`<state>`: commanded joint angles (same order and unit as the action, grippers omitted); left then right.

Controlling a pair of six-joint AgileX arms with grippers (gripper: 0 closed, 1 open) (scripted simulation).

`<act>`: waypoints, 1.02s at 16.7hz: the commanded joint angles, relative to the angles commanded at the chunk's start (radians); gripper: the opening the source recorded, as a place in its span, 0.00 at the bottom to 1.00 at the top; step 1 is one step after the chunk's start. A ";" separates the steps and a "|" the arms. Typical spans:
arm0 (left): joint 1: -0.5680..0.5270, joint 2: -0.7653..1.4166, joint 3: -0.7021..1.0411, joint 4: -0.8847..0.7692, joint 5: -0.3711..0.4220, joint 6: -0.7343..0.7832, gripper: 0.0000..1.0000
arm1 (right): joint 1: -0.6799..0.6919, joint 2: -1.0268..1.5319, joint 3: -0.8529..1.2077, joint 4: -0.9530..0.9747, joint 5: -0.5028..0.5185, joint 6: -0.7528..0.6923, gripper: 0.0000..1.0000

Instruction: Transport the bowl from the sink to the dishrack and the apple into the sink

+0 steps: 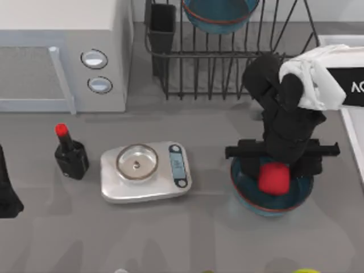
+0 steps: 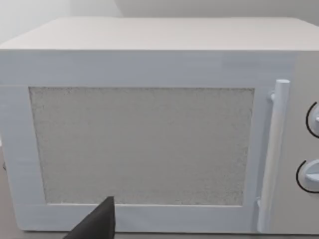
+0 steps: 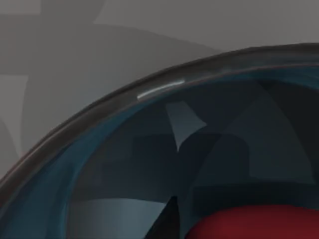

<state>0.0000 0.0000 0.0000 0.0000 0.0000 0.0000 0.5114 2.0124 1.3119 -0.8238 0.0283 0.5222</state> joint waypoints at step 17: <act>0.000 0.000 0.000 0.000 0.000 0.000 1.00 | -0.029 -0.105 0.241 -0.333 -0.004 -0.021 0.00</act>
<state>0.0000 0.0000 0.0000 0.0000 0.0000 0.0000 0.4822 1.9069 1.5528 -1.1569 0.0244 0.5011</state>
